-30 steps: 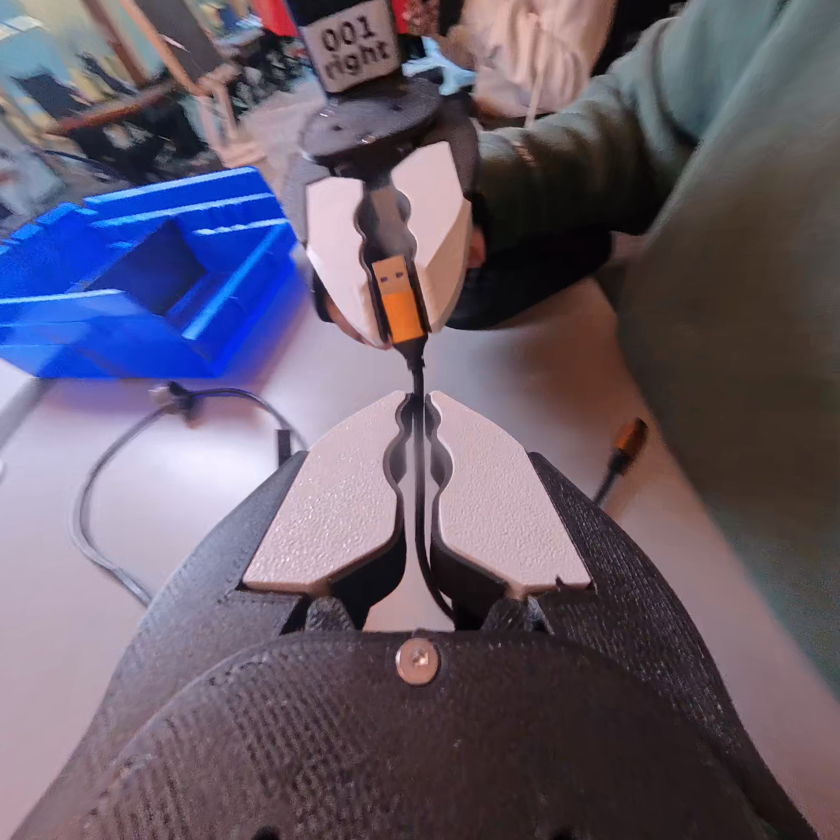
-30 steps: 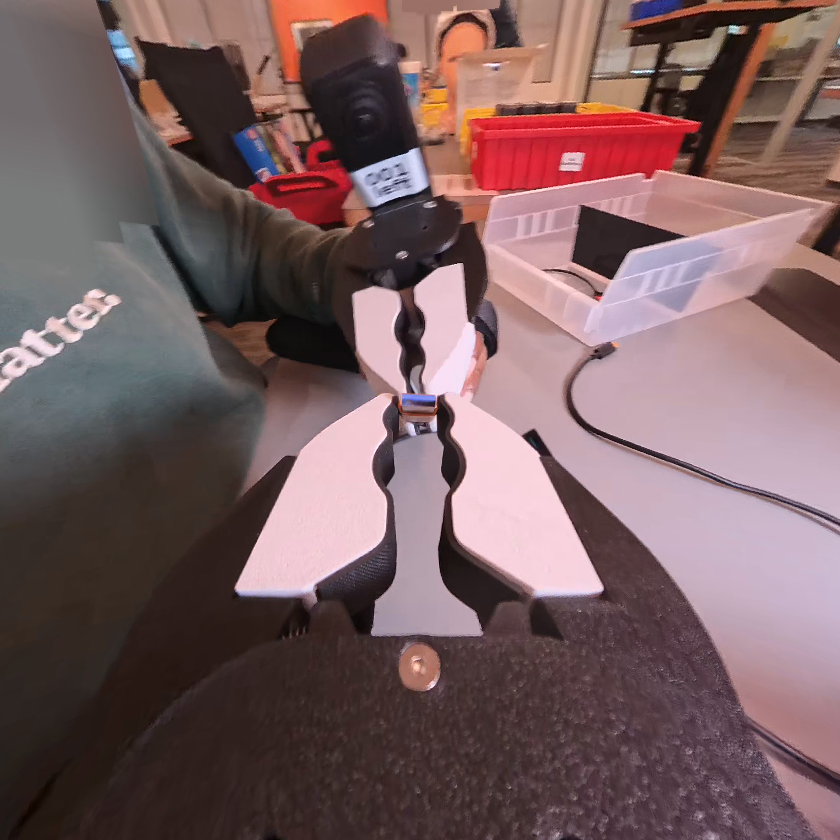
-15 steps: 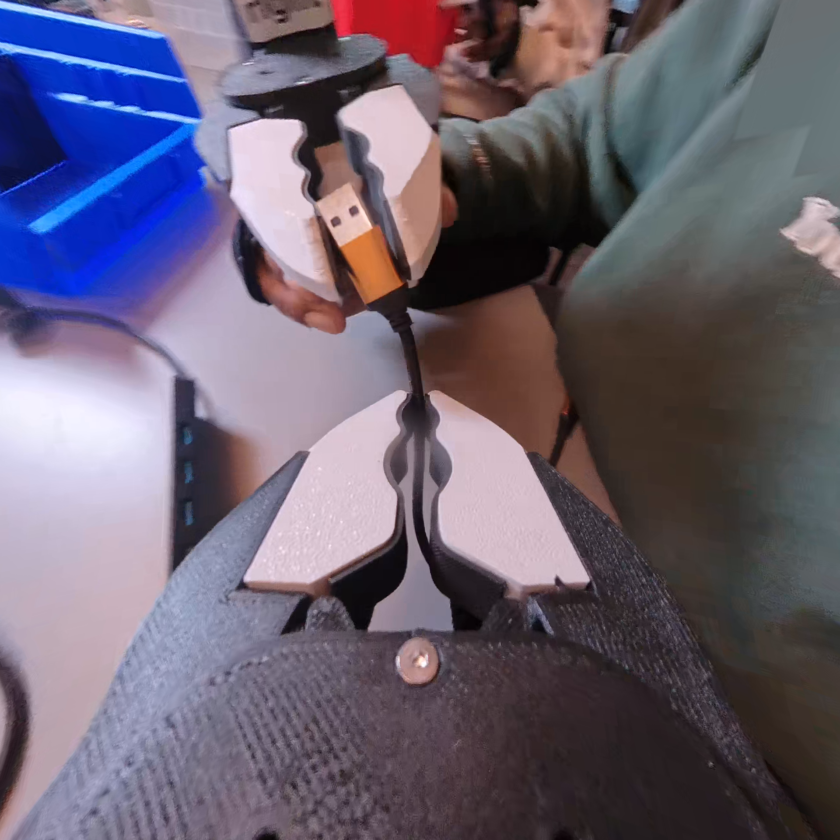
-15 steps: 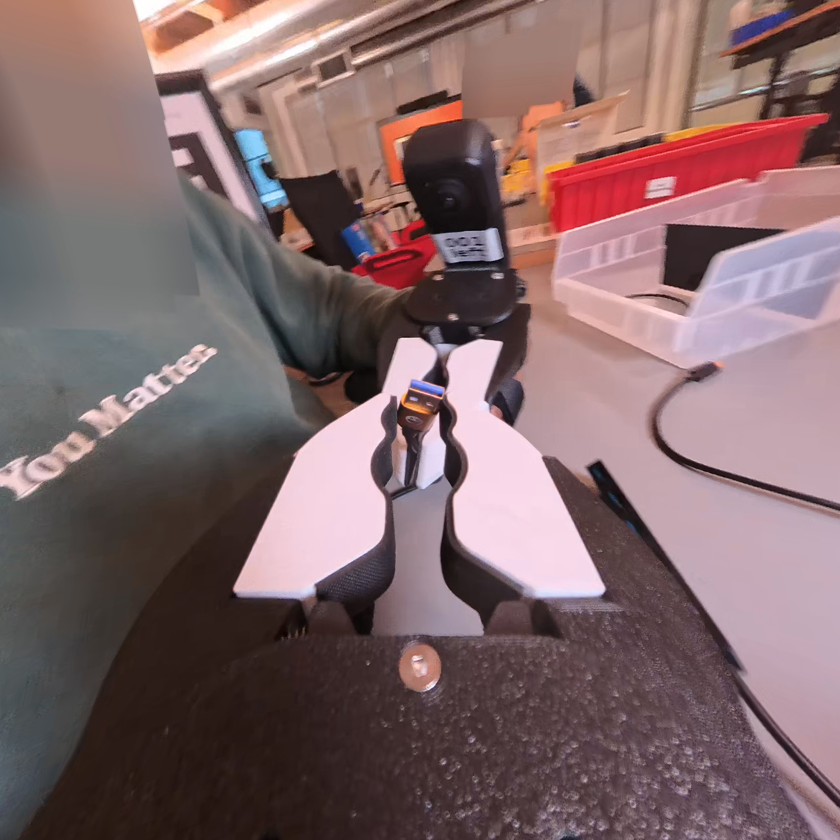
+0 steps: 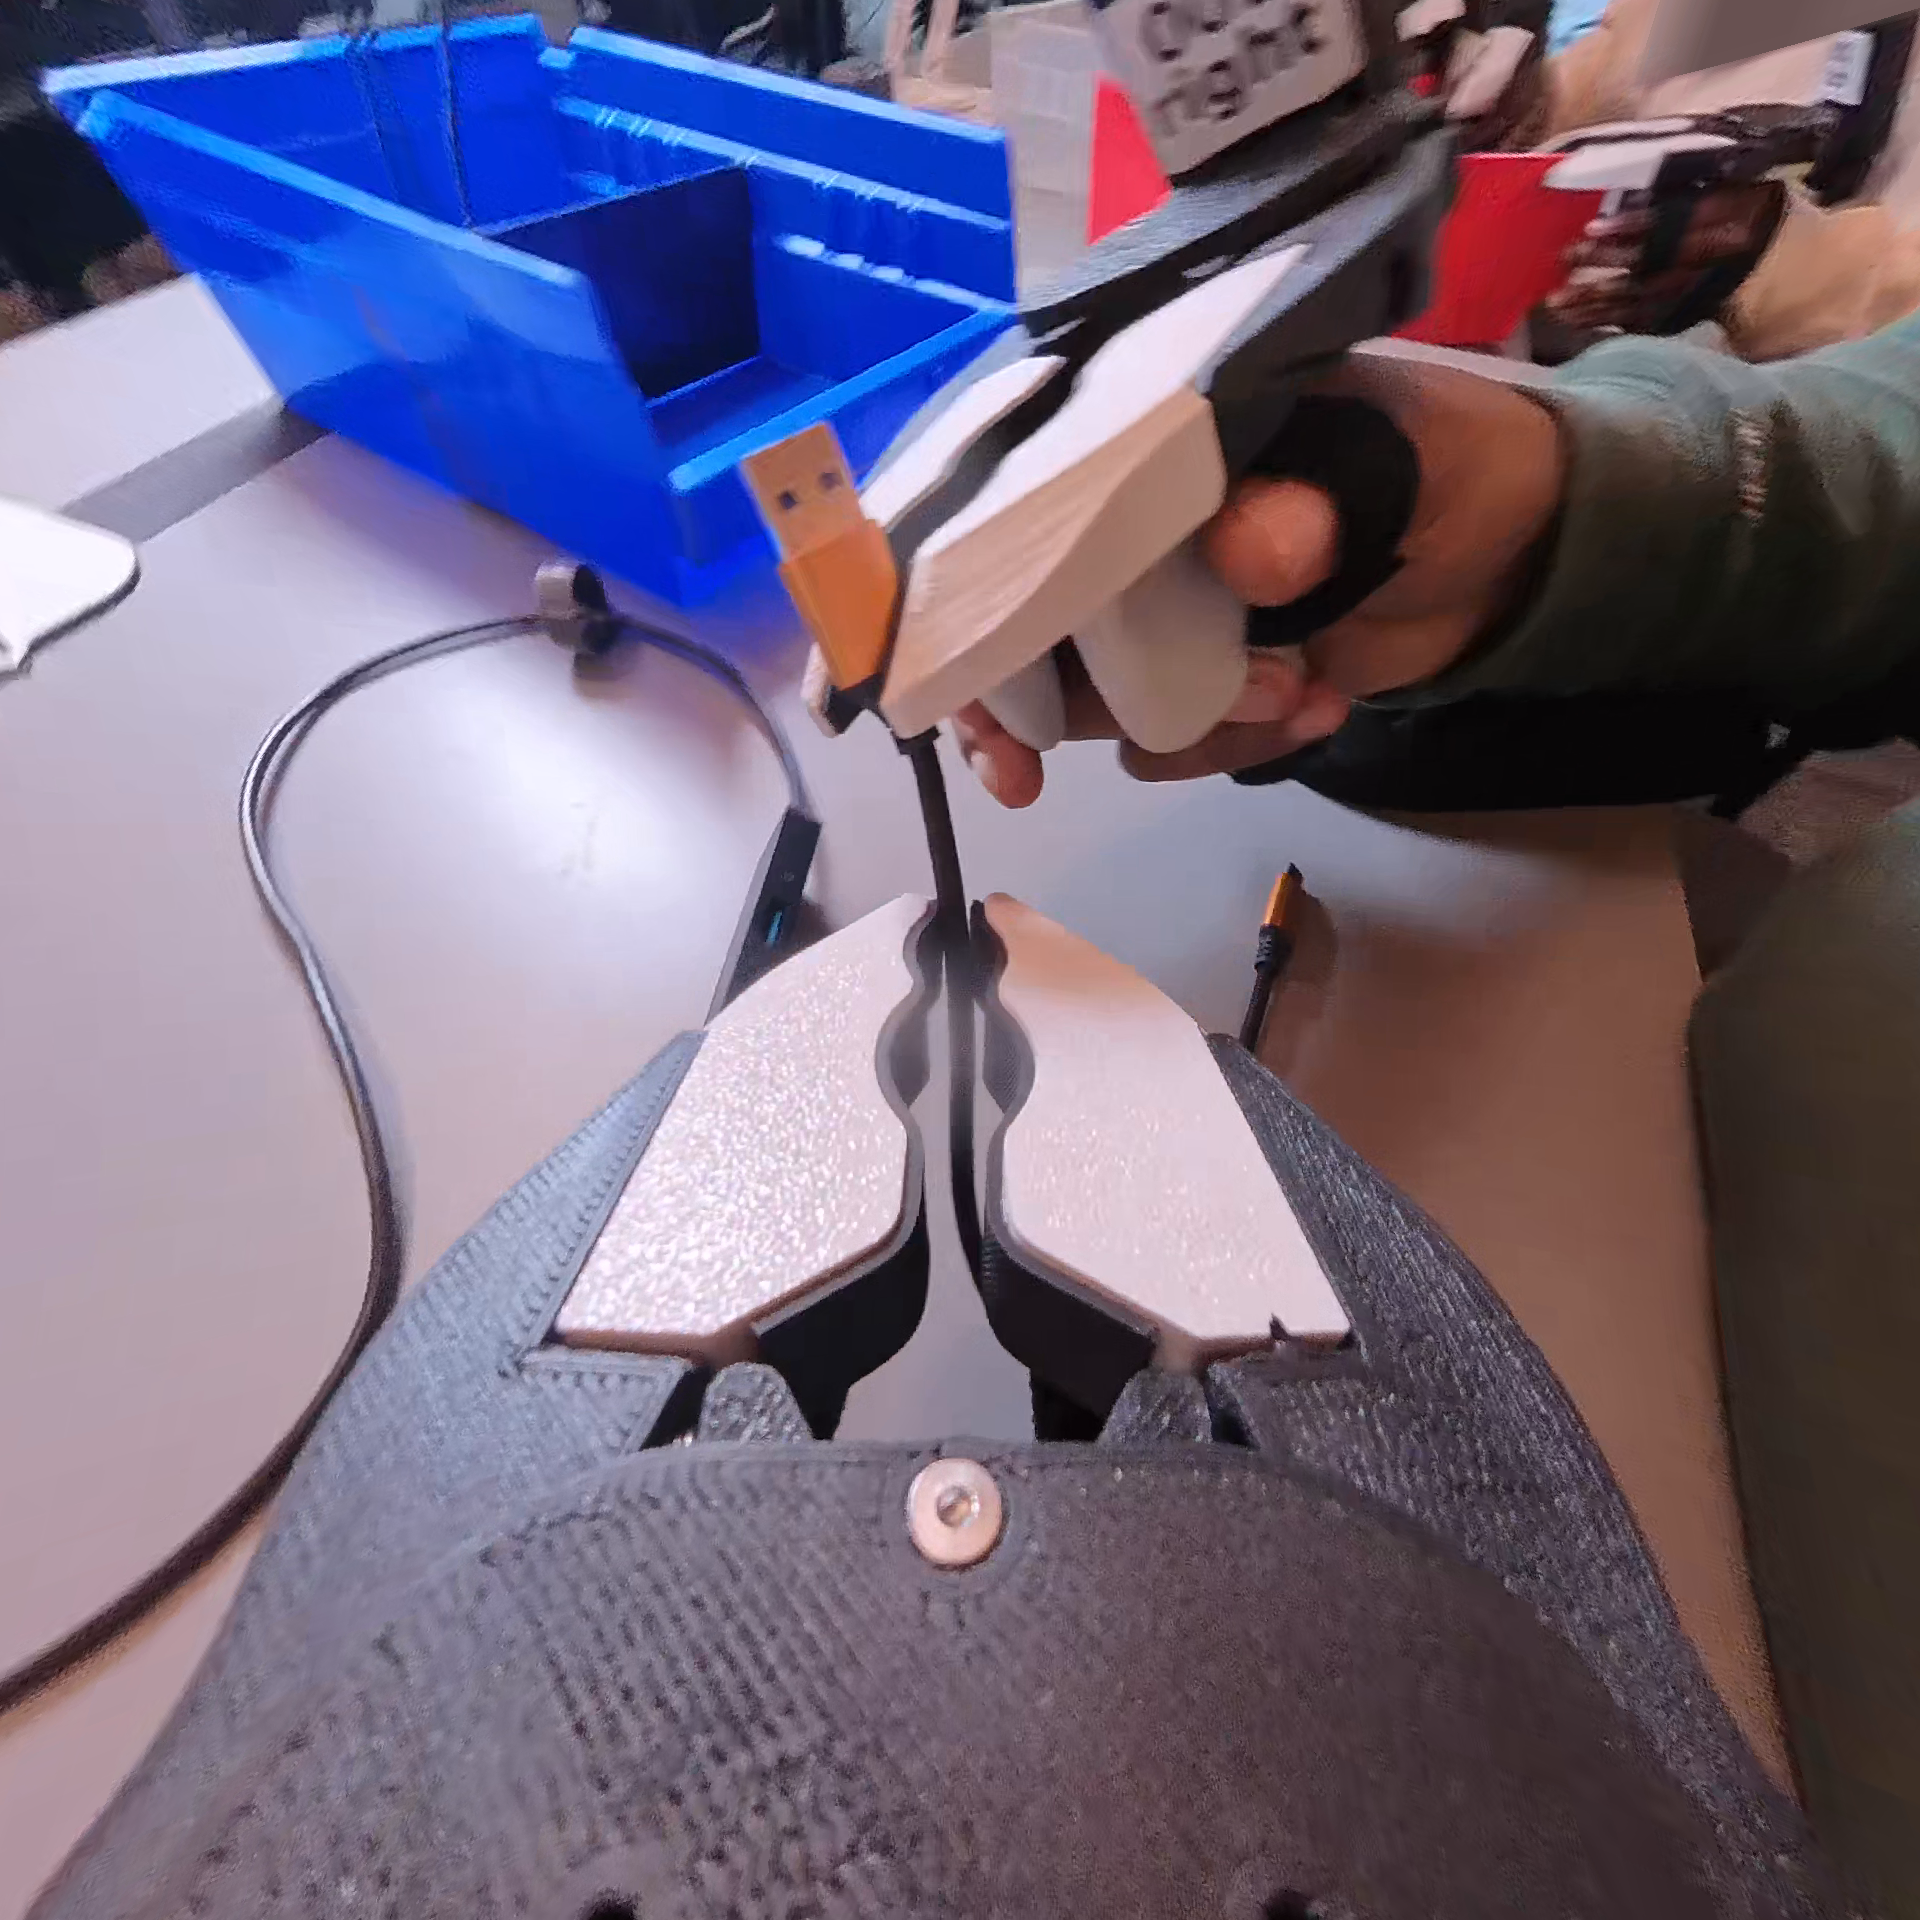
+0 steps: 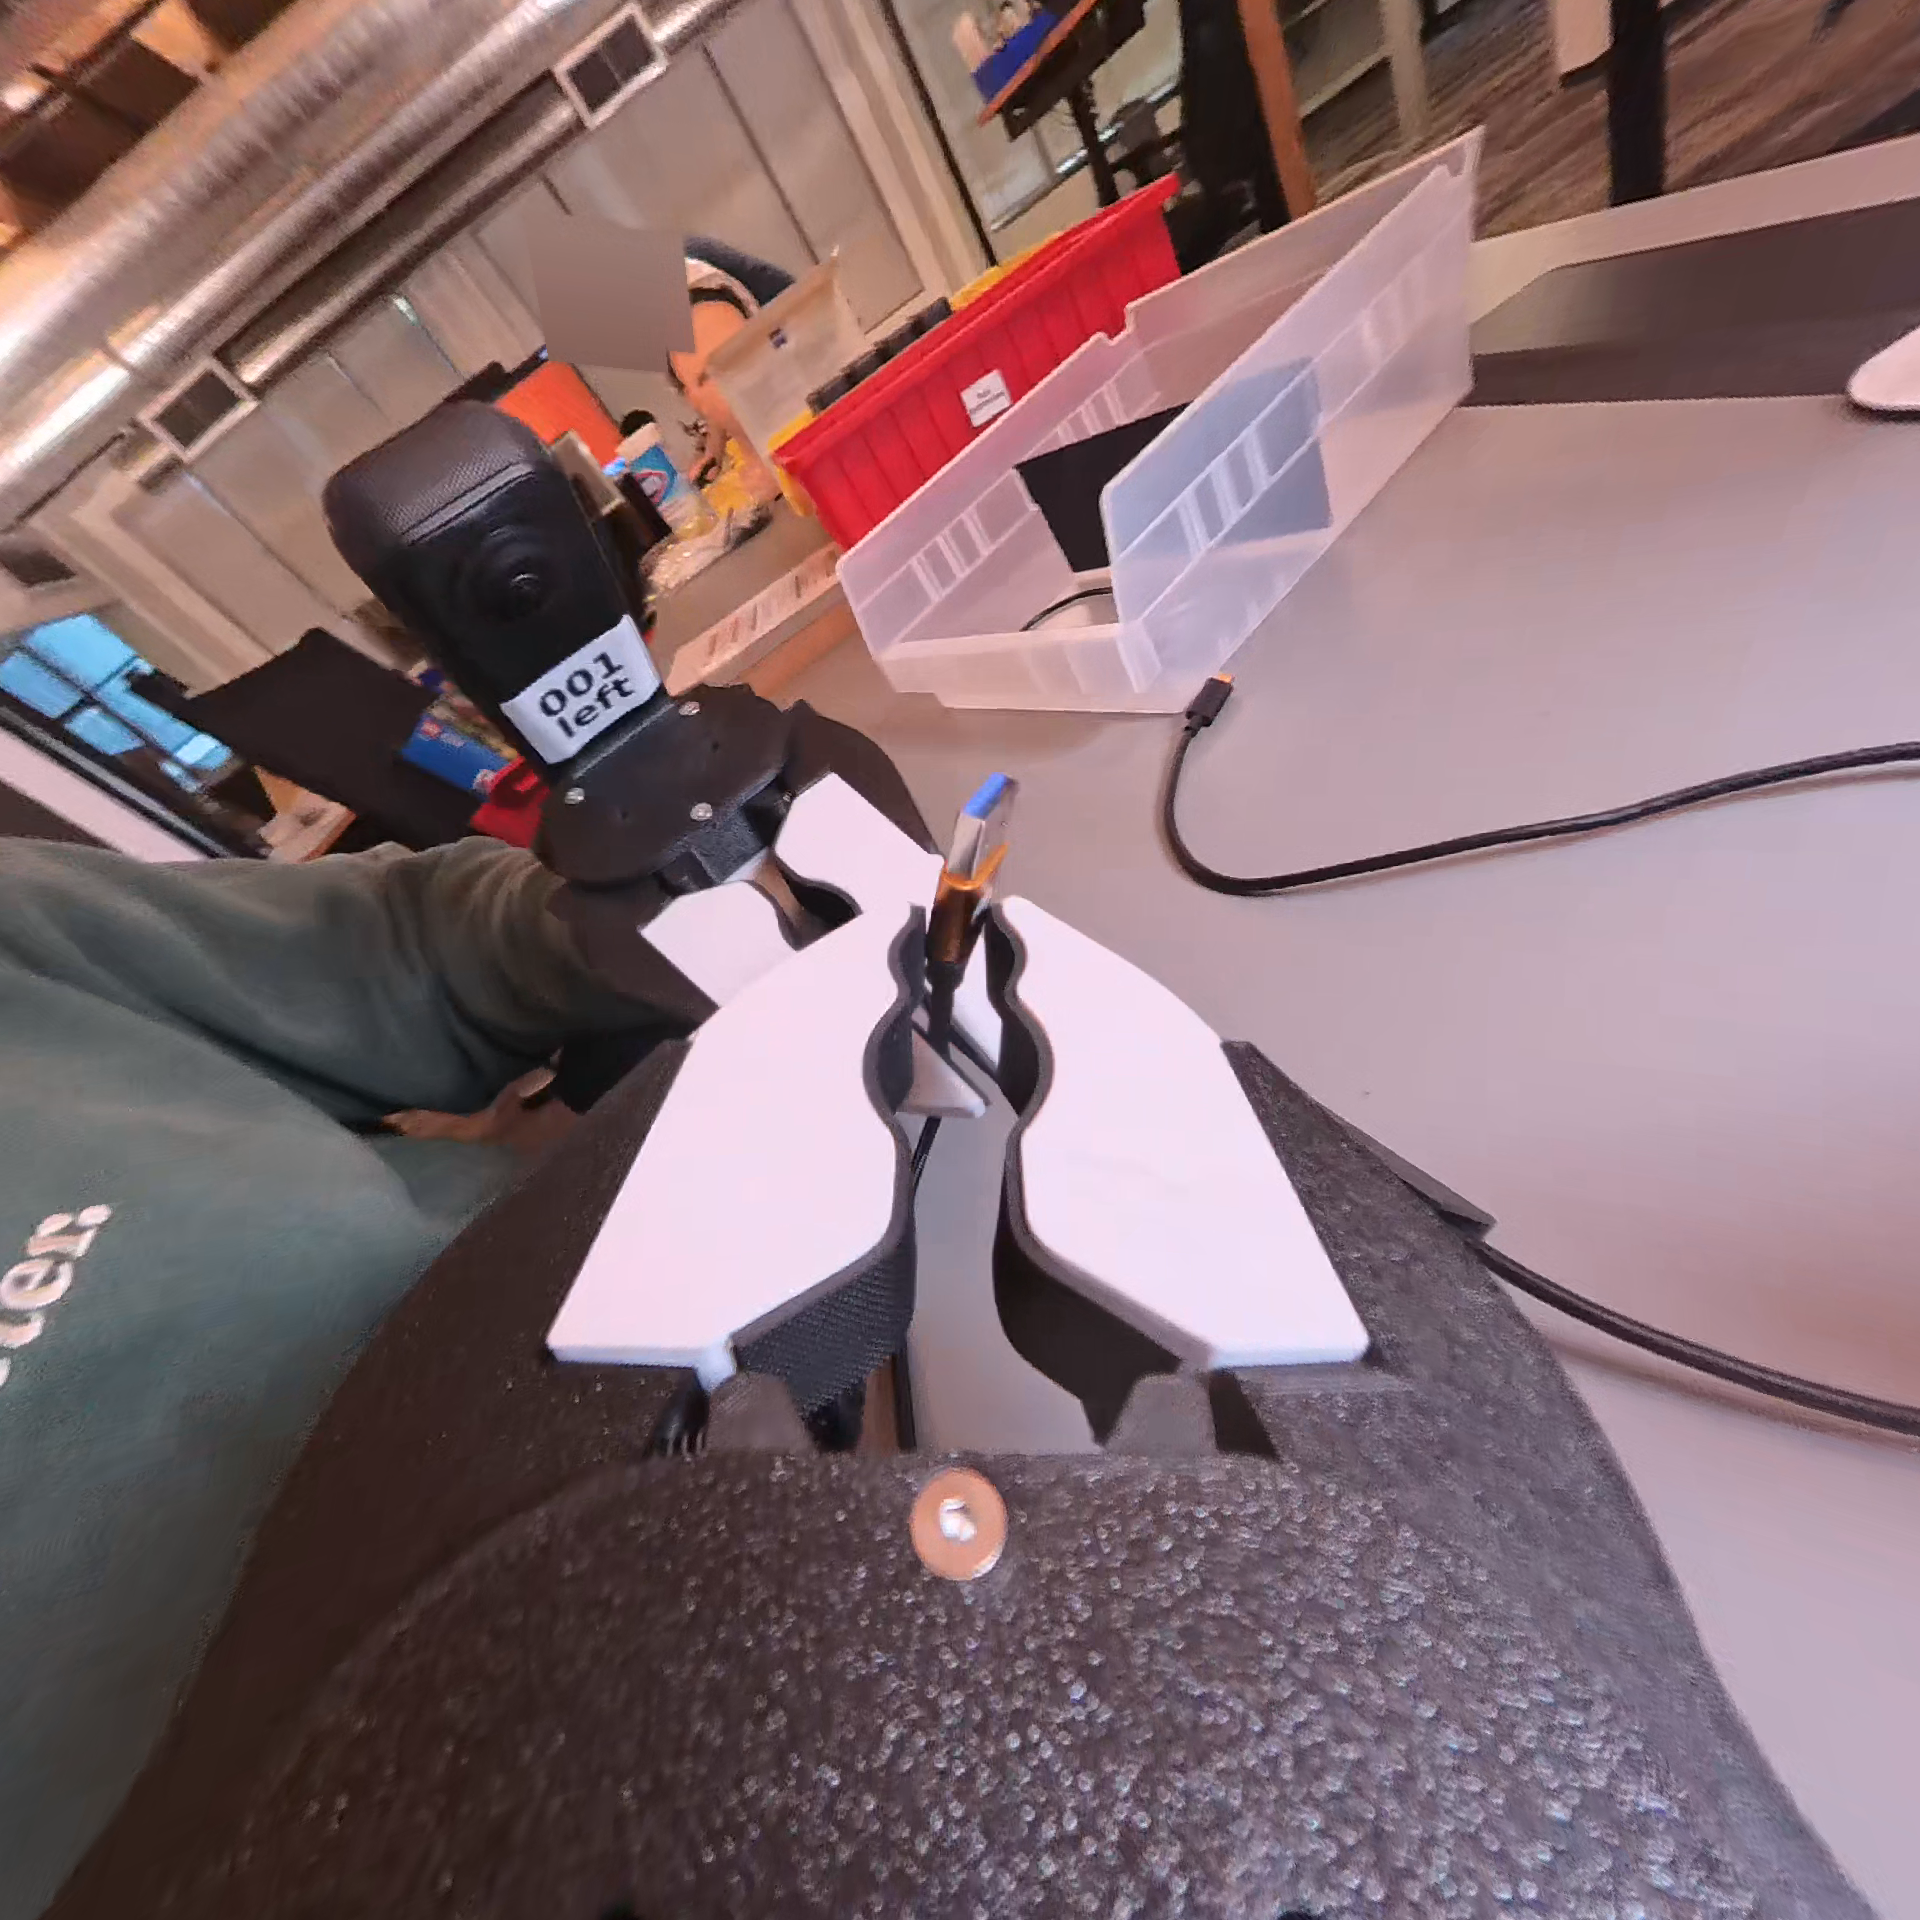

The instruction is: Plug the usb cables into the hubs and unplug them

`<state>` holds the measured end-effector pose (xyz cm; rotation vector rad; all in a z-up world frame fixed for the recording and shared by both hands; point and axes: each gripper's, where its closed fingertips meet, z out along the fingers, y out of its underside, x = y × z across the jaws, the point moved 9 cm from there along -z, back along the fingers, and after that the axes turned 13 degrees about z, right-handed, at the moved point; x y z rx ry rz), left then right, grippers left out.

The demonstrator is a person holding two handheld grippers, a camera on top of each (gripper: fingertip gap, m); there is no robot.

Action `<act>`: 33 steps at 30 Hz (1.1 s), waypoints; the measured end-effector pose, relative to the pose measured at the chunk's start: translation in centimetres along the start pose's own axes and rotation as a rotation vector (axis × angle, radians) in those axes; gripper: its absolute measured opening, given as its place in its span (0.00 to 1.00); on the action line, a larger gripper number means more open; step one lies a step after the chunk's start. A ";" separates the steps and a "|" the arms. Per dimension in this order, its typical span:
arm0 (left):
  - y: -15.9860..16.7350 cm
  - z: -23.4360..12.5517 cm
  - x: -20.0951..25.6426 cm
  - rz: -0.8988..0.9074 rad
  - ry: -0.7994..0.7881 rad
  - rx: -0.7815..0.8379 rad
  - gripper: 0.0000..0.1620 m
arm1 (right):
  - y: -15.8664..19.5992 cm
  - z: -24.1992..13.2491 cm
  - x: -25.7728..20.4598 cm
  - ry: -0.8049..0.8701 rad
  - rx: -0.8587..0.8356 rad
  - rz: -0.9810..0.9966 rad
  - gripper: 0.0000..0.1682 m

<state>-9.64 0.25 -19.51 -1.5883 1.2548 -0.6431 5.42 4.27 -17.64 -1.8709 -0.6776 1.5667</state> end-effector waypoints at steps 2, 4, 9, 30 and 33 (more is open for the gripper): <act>-0.4 -0.3 0.4 0.068 0.068 0.045 0.08 | -0.5 -0.4 -0.3 -0.075 -0.050 -0.018 0.06; -1.0 -1.2 0.3 0.112 0.128 0.066 0.14 | -1.3 -1.2 -0.8 -0.191 -0.163 -0.062 0.05; -1.2 -2.9 -1.1 0.209 0.072 0.100 0.17 | -2.0 -2.2 -0.6 -0.354 -0.472 0.000 0.05; -0.7 -2.0 3.4 0.373 0.459 0.185 0.11 | 4.6 2.6 -0.5 -0.626 -0.918 0.006 0.05; -0.9 -2.3 2.3 0.328 0.380 0.189 0.06 | 3.1 2.2 0.1 -0.558 -0.791 0.019 0.06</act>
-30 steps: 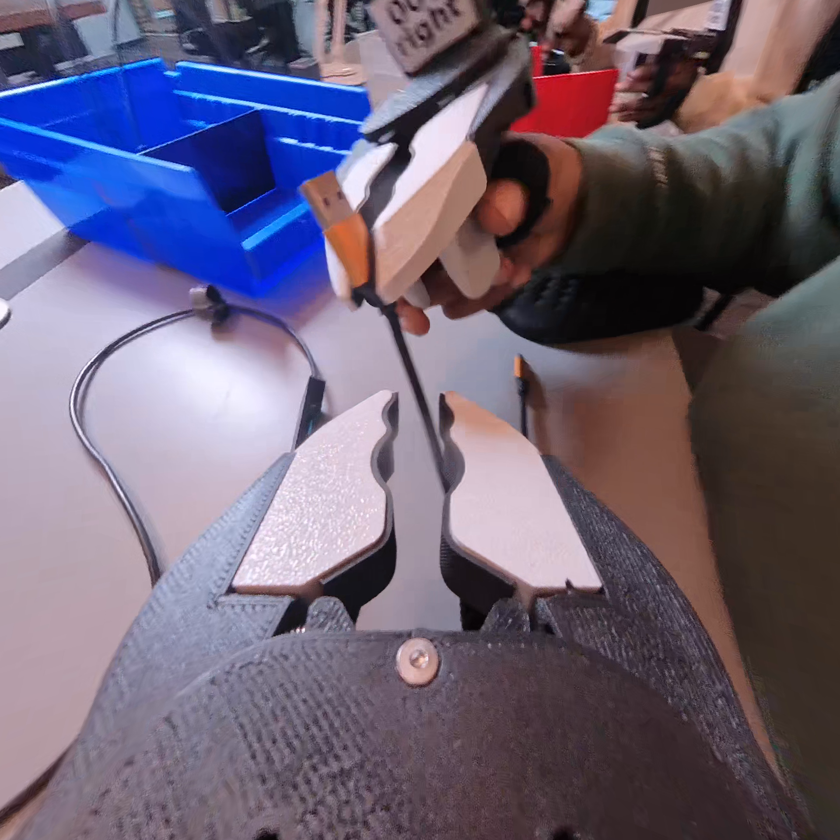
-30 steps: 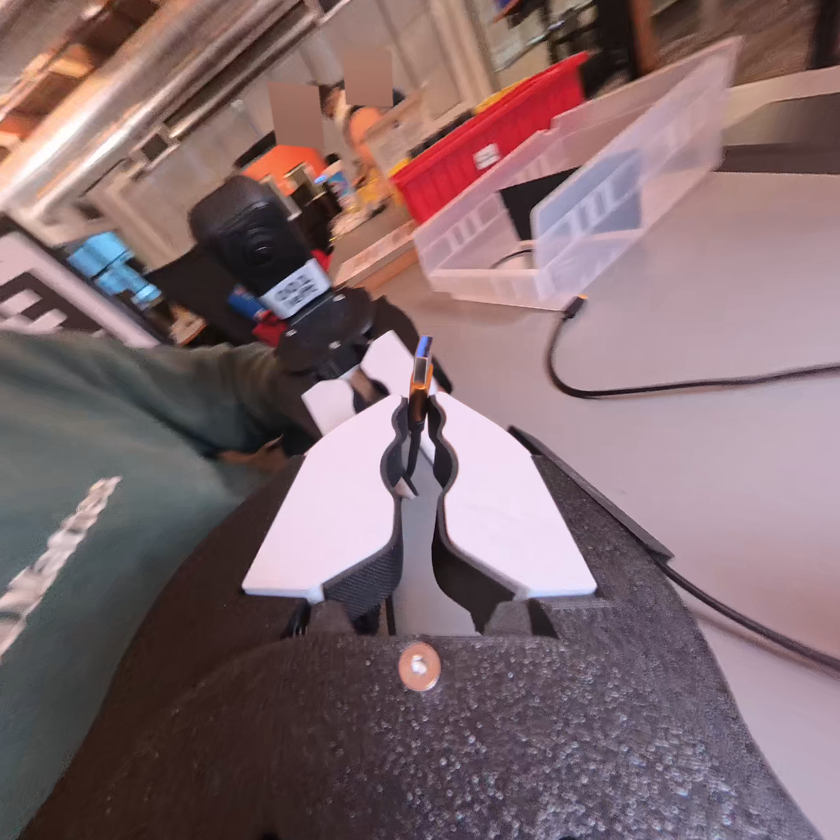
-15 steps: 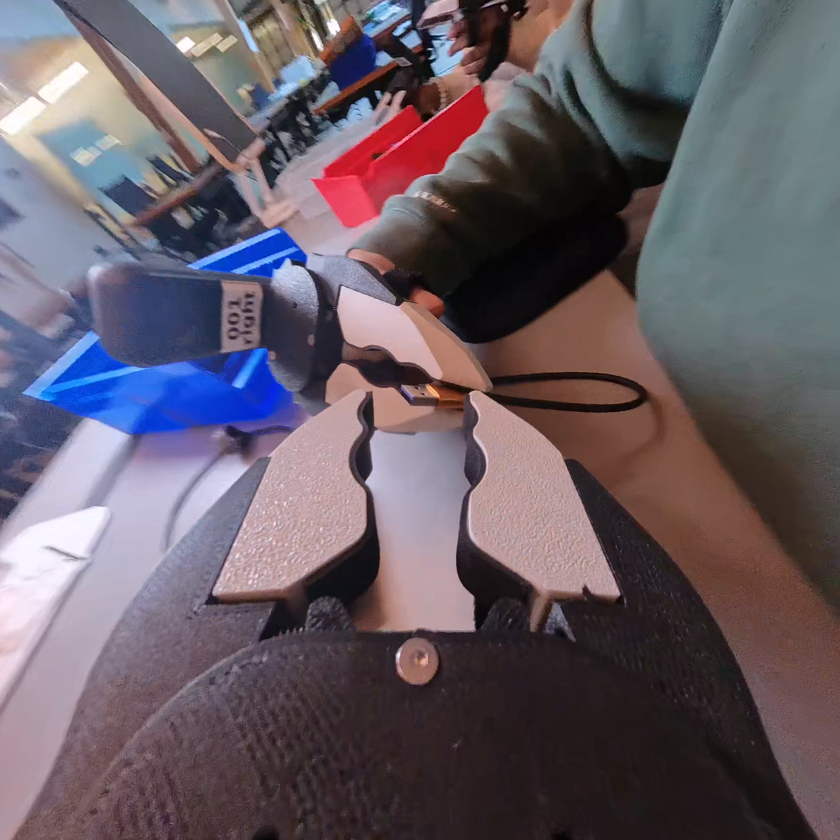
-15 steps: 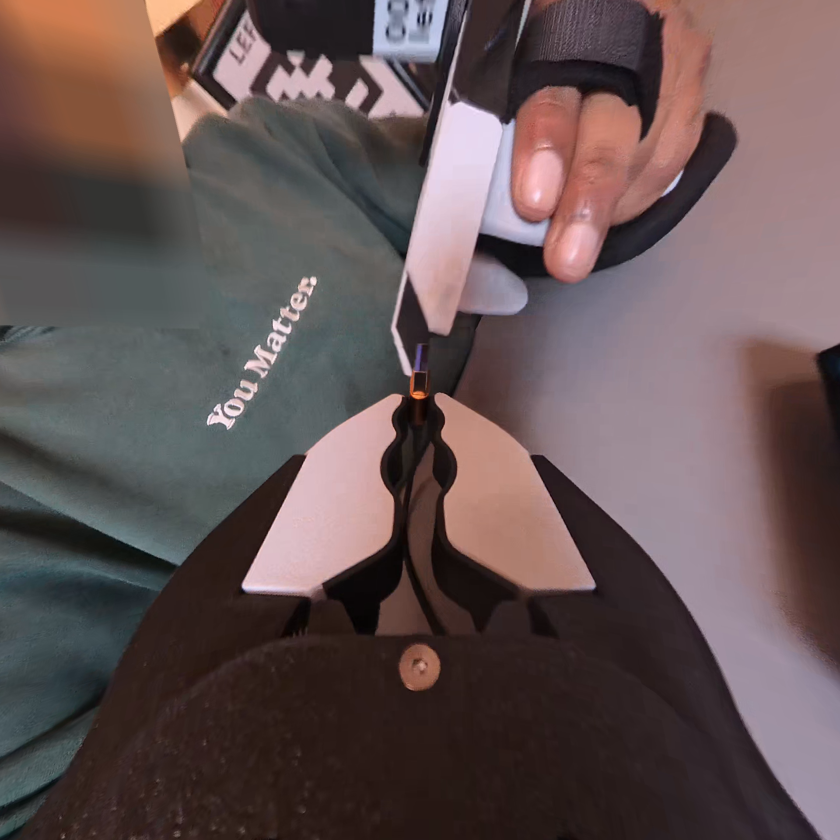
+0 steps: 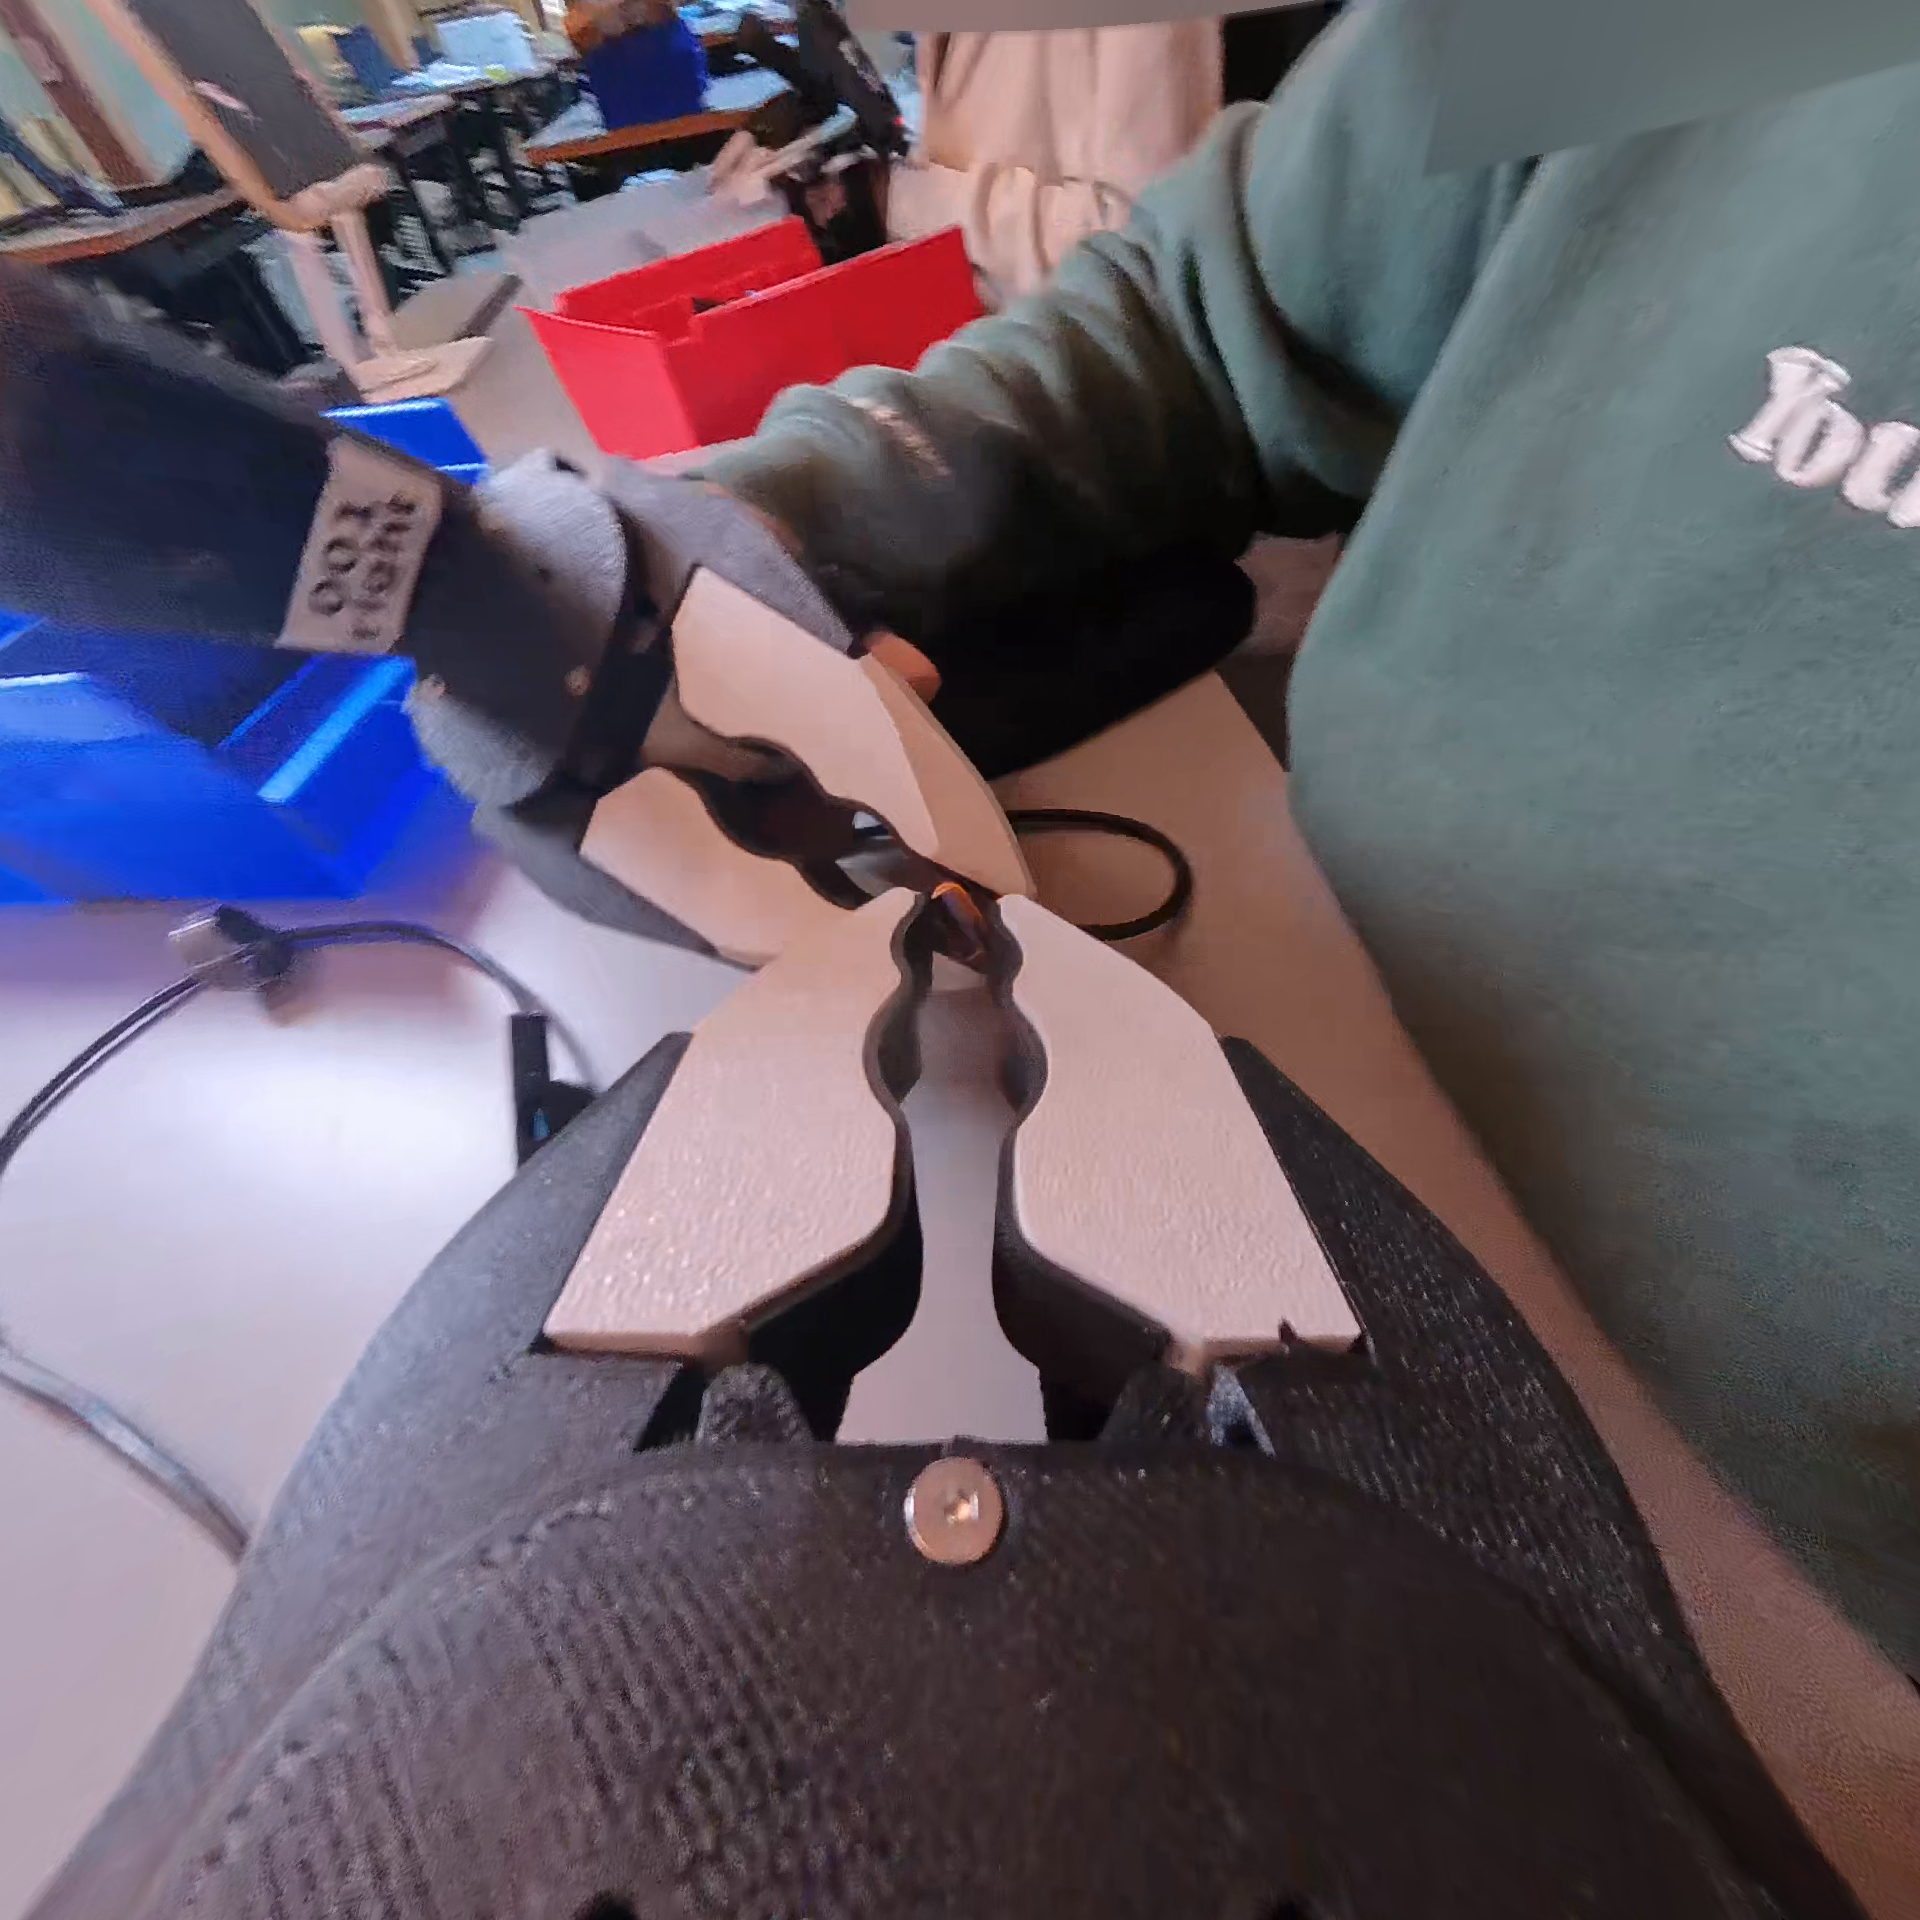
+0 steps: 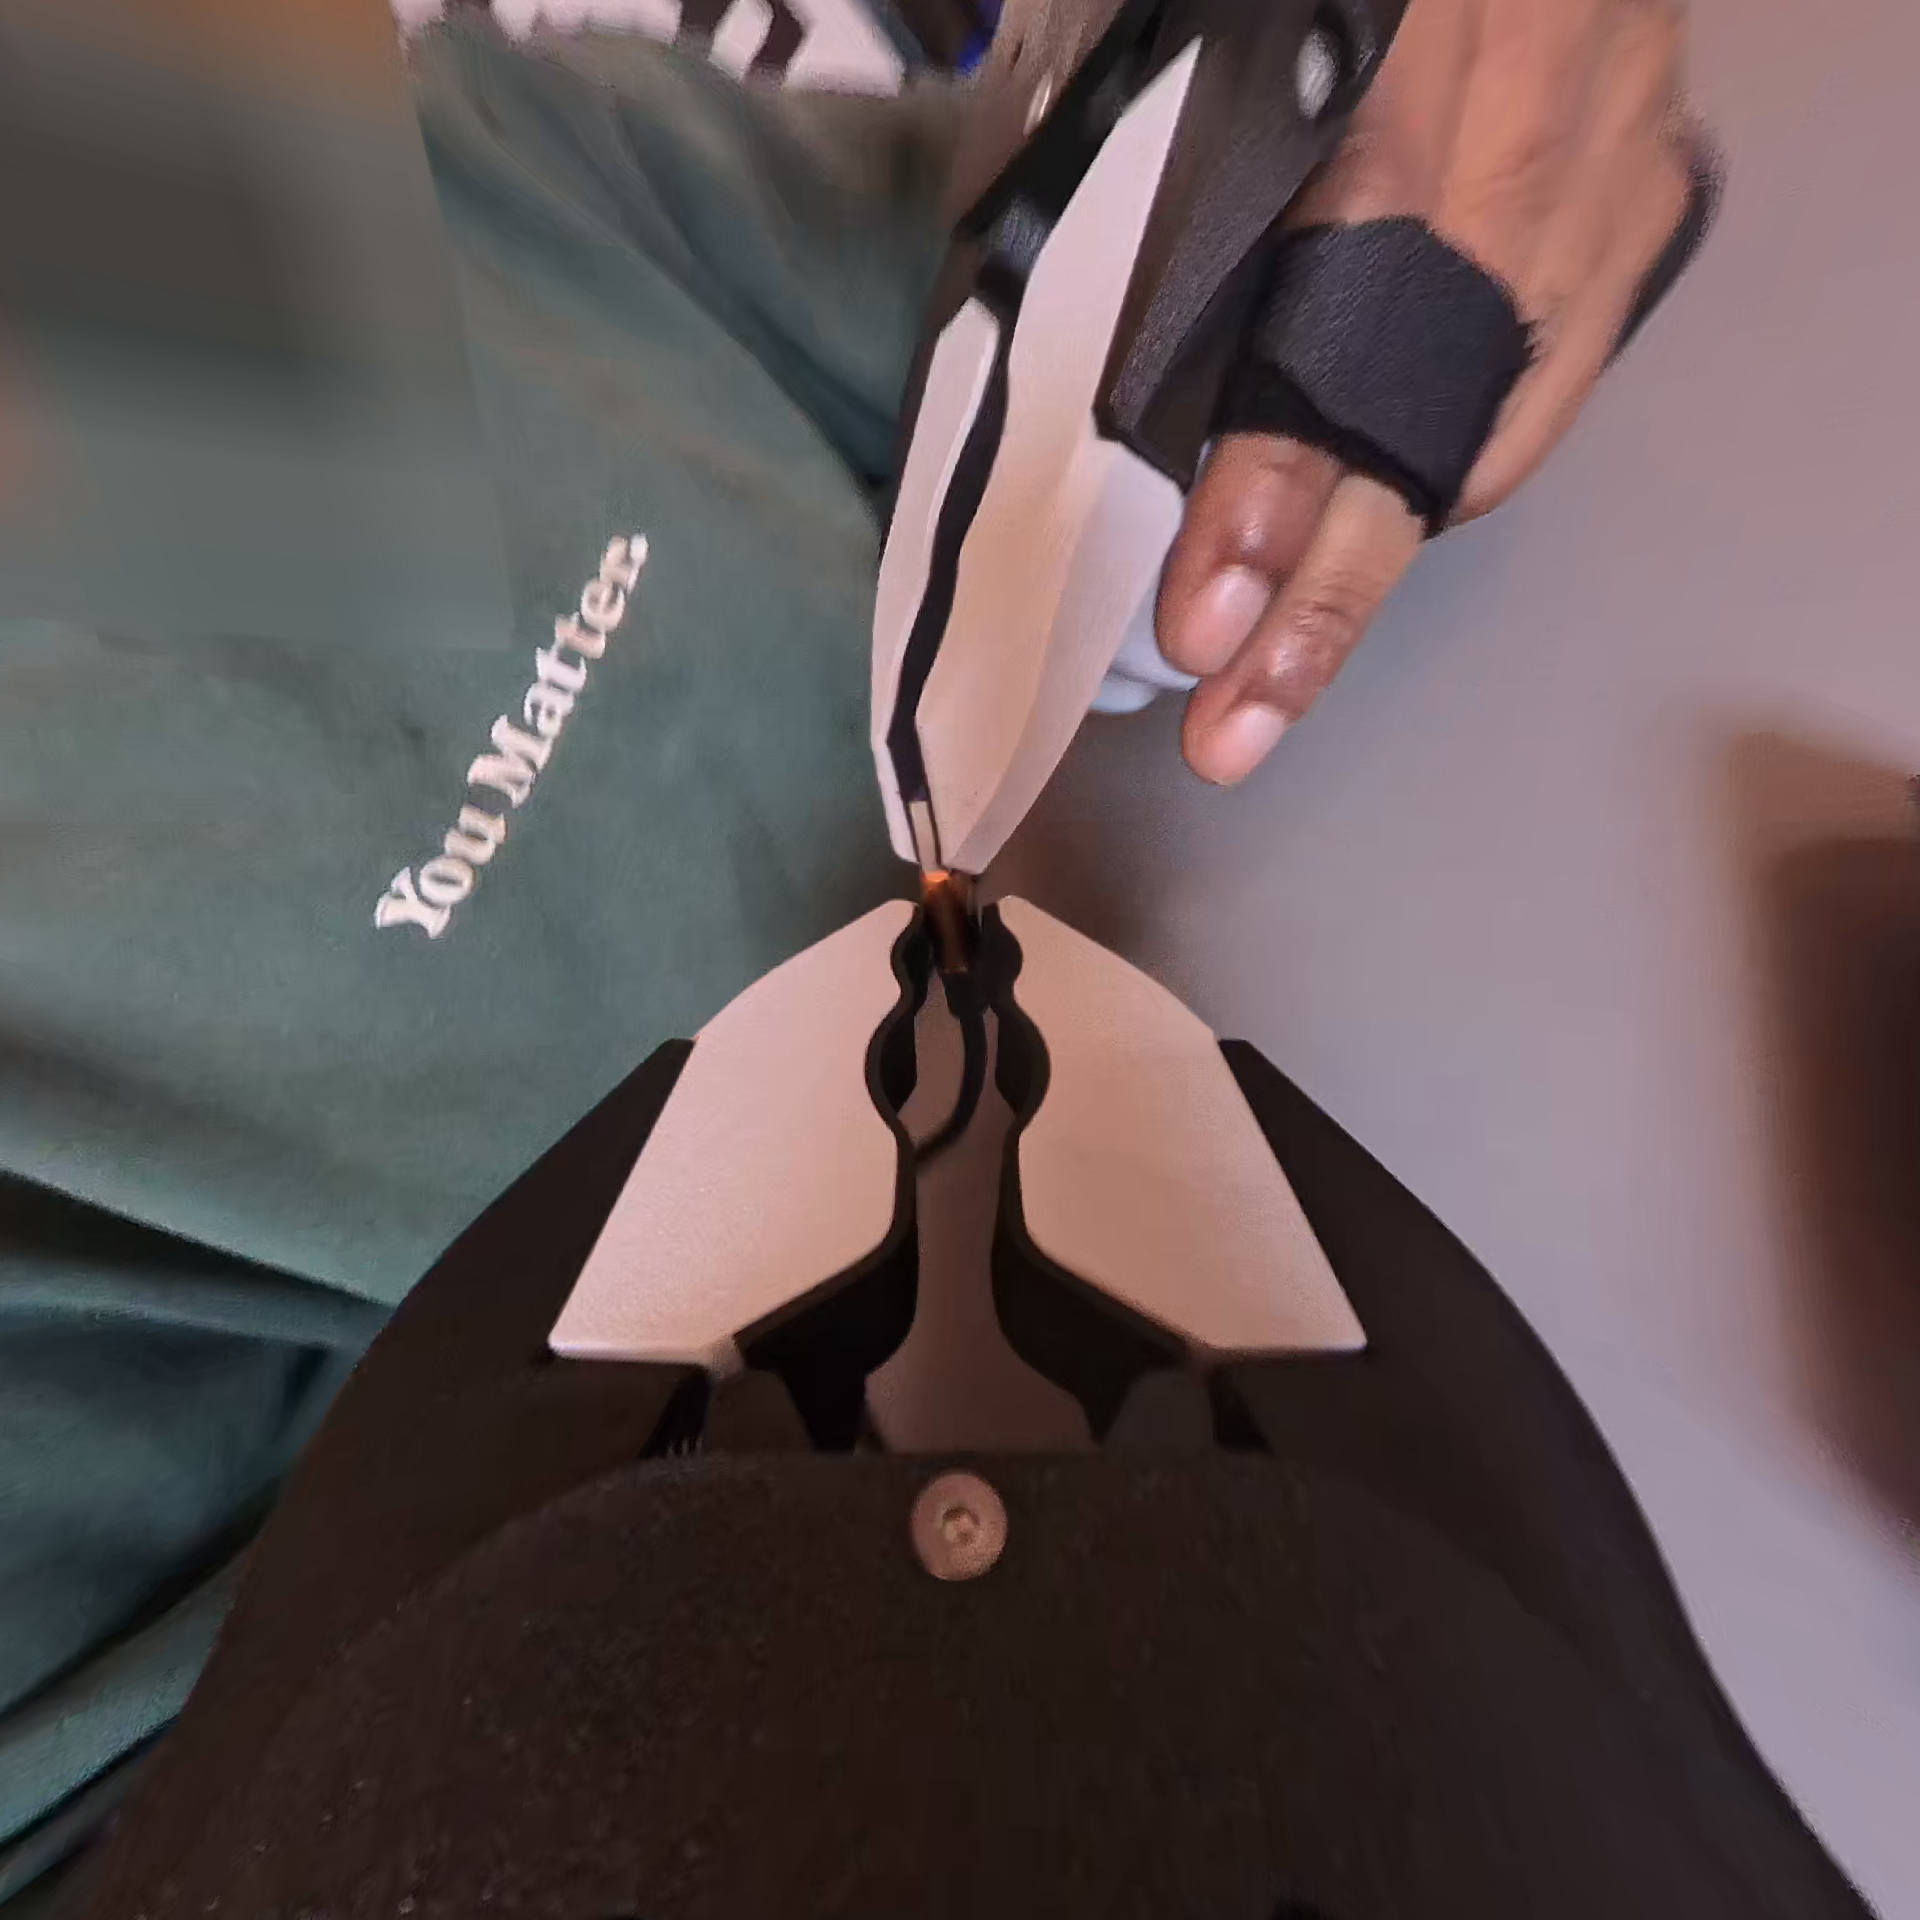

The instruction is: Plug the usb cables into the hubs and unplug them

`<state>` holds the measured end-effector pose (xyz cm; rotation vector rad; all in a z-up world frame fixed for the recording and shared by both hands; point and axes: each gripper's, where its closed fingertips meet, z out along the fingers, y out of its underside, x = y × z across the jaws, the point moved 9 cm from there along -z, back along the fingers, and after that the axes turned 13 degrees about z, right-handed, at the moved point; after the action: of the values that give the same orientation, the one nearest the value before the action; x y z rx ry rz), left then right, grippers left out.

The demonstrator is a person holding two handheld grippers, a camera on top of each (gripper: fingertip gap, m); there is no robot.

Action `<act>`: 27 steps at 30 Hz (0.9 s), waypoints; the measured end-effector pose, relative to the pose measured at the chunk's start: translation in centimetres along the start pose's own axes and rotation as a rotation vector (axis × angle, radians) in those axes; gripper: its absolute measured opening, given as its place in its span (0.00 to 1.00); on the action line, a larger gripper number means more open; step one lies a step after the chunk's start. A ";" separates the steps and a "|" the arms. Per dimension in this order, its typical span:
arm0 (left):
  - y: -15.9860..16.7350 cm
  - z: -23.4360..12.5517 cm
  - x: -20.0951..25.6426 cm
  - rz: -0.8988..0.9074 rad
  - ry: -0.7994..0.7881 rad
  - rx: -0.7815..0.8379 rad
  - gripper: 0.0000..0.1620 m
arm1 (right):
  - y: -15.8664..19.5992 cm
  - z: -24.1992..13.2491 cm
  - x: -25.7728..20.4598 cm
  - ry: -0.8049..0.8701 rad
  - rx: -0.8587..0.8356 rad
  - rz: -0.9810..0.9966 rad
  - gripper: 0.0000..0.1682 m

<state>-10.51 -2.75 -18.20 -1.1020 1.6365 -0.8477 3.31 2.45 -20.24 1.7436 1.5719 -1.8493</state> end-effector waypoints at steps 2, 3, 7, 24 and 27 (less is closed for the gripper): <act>0.1 -0.6 -0.7 -0.038 -0.059 0.013 0.03 | -0.5 -1.4 -0.4 0.083 0.114 -0.012 0.09; 0.1 -0.8 -1.0 -0.064 -0.084 0.017 0.03 | -0.6 -1.9 -0.8 0.127 0.161 -0.037 0.09; 0.5 -1.0 -1.9 -0.164 -0.159 0.027 0.03 | -0.4 -2.7 -2.2 0.407 0.287 -0.149 0.15; 2.7 -1.5 -4.1 -0.551 -0.331 0.074 0.03 | -0.1 -0.5 -2.6 1.110 0.367 -0.322 0.12; 3.0 -1.4 -4.2 -0.652 -0.299 0.120 0.03 | -0.1 0.0 -2.5 1.170 0.344 -0.431 0.16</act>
<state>-12.12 2.26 -19.06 -1.6198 0.9655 -1.1071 4.01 1.20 -18.14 3.1994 2.1632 -1.2427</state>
